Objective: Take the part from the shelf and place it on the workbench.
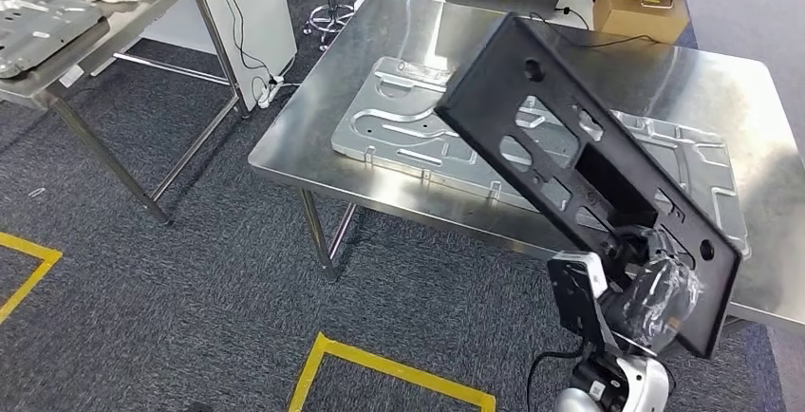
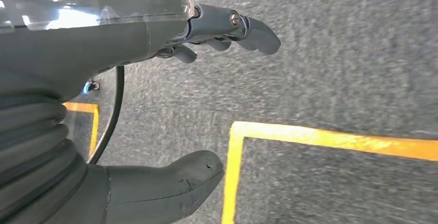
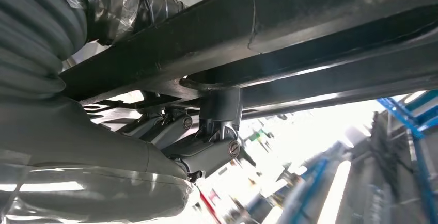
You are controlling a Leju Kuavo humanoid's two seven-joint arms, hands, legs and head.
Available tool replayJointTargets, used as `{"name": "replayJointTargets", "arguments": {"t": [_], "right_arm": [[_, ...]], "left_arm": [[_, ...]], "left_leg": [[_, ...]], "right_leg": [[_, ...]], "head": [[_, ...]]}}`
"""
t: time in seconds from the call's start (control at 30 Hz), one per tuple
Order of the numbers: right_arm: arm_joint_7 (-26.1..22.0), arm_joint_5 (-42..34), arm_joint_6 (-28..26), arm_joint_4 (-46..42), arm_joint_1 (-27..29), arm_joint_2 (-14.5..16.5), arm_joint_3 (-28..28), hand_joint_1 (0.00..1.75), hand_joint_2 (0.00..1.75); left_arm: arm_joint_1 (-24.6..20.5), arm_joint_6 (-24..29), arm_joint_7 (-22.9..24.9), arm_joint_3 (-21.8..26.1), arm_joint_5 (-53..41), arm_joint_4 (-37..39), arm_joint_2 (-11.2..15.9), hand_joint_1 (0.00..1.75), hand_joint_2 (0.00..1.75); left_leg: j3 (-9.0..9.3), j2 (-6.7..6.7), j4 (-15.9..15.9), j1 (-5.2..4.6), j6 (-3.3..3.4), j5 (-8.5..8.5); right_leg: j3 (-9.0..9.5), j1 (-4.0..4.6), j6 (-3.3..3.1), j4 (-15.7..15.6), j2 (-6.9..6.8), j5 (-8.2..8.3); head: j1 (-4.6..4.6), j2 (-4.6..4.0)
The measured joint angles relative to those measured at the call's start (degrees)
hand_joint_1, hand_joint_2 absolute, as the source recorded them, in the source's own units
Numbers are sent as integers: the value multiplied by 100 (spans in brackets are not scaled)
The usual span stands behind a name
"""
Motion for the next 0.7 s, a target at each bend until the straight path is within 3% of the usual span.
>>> {"name": "replayJointTargets", "arguments": {"t": [0.03,0.07,0.17,0.23,0.3,0.37,0.4,0.43,0.53,0.57,0.63,0.7], "right_arm": [[106,178,113,101,-87,-17,22,175,175],[197,295,206,200,-156,-38,46,175,175],[347,374,386,453,-338,-72,128,175,175],[380,333,444,601,-442,-76,197,175,175],[389,247,468,725,-474,-77,266,175,175],[393,135,489,823,-468,-77,326,175,175],[393,87,511,864,-466,-77,353,175,175],[394,47,541,894,-463,-77,380,175,175],[398,-37,672,977,-456,-82,453,175,175],[407,-49,727,996,-455,-90,472,175,175],[423,-53,831,1009,-482,-114,496,175,175],[425,-49,887,1007,-539,-144,511,175,175]], "left_arm": [[-22,-9,18,-15,-16,1,0,0,175],[-45,-17,32,-31,-30,2,0,0,175],[-100,-33,60,-84,-46,3,2,0,175],[-125,-42,73,-103,-53,3,4,0,175],[-129,-46,80,-107,-54,3,7,0,175],[-101,-50,88,-108,-54,3,8,0,175],[-85,-53,90,-109,-54,3,9,0,175],[-74,-56,91,-109,-54,3,9,0,175],[-31,-69,94,-110,-56,4,27,0,175],[-19,-74,97,-110,-57,4,34,0,175],[-33,-80,102,-112,-62,5,38,0,175],[-62,-79,102,-114,-64,5,38,0,175]], "left_leg": [[46,1,-17,-4,-34,-58],[94,1,-16,-8,-69,-90],[123,8,179,-5,-172,-33],[-181,11,741,6,-209,-17],[-687,11,1404,8,-231,-278],[-1086,12,1620,4,-249,-659],[-1180,12,1505,3,-246,-713],[-1218,12,1259,-1,-230,-586],[-1210,6,413,-45,-128,537],[-1193,3,289,-56,-102,771],[-1106,-2,231,-55,-66,782],[-974,-8,145,-30,-8,722]], "right_leg": [[43,21,-37,-172,-5,163],[63,42,-71,-248,-5,217],[251,32,-198,-339,8,121],[438,18,-272,-402,8,43],[584,25,-304,-425,11,-75],[750,30,-304,-429,31,-222],[849,32,-300,-429,42,-303],[962,35,-292,-429,50,-392],[1231,60,-234,-424,71,-665],[1293,67,-199,-424,83,-726],[1298,75,-126,-308,101,-690],[1020,68,-71,190,89,-467]], "head": [[-2,0],[-3,0],[-6,0],[-8,0],[-10,0],[-11,0],[-10,0],[-11,0],[-9,0],[-9,0],[-9,0],[-7,0]]}}
